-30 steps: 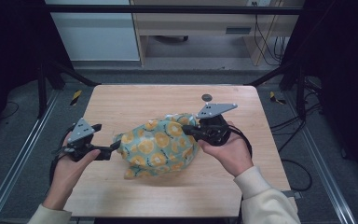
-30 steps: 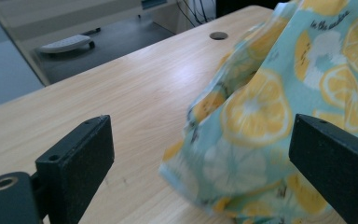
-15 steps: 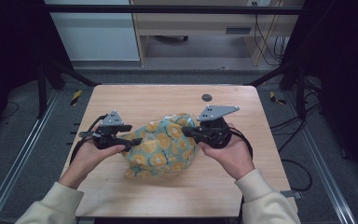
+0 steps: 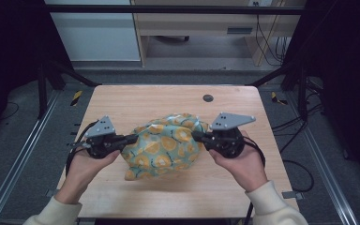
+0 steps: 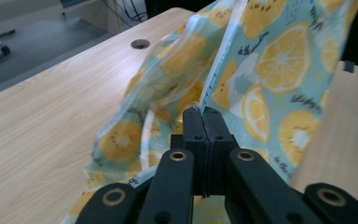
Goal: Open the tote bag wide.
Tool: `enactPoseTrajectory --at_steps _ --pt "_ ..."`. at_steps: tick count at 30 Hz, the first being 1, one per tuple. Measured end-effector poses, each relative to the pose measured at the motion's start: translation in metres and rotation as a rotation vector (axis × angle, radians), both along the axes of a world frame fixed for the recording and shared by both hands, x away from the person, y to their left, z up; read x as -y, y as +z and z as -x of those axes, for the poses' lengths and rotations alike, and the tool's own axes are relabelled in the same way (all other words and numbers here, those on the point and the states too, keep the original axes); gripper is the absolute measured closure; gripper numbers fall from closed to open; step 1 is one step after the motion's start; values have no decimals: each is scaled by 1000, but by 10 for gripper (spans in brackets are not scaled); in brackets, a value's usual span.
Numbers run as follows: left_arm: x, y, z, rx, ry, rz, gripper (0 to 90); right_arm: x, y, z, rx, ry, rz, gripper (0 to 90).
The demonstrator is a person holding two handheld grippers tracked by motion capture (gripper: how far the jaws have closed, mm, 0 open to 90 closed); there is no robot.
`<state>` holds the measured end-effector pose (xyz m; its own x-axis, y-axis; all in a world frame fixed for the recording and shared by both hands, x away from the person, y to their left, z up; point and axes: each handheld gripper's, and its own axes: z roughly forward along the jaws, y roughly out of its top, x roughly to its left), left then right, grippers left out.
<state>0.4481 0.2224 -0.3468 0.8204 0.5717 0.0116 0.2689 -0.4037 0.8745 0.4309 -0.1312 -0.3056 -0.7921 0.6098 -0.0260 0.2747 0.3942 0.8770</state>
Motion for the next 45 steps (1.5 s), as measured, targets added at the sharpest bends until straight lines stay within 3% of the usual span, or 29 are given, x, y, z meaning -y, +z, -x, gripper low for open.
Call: enactPoseTrajectory --at_steps 4,7,8,10,13,21,26,27,31,33,38,42,45 --pt "1 -11 14 -23 -29 4 900 3 -11 14 -2 -2 14 900" --pt "3 -27 28 -38 -53 -6 900 8 -34 27 -25 -14 37 899" --pt "3 -27 28 -38 -53 -6 900 8 -34 27 -25 -14 37 899" --pt "7 -39 30 -54 -66 -24 900 10 -51 30 -55 -21 55 898" --pt "14 -52 30 -55 -71 -58 900 12 -65 28 -80 -34 70 899" --pt "20 -72 24 -98 -70 -61 900 16 -88 17 -142 -53 94 880" --pt "20 -81 21 -112 -64 -77 900 14 -88 15 -143 -62 86 773" --pt "19 -86 20 -131 -66 -92 900 13 -85 13 -135 -65 80 696" --pt "20 -98 20 -164 -74 -115 900 9 -74 7 -120 -71 66 622" --pt "20 -105 23 -170 -81 -154 900 6 -69 3 -110 -75 60 615" --pt "19 -108 25 -178 -72 -148 899 -8 -66 -15 -95 -61 61 644" --pt "18 -110 24 -188 -62 -137 899 -23 -71 -27 -93 -33 89 671" --pt "17 -111 23 -194 -62 -126 899 -38 -81 -40 -81 -19 148 682"
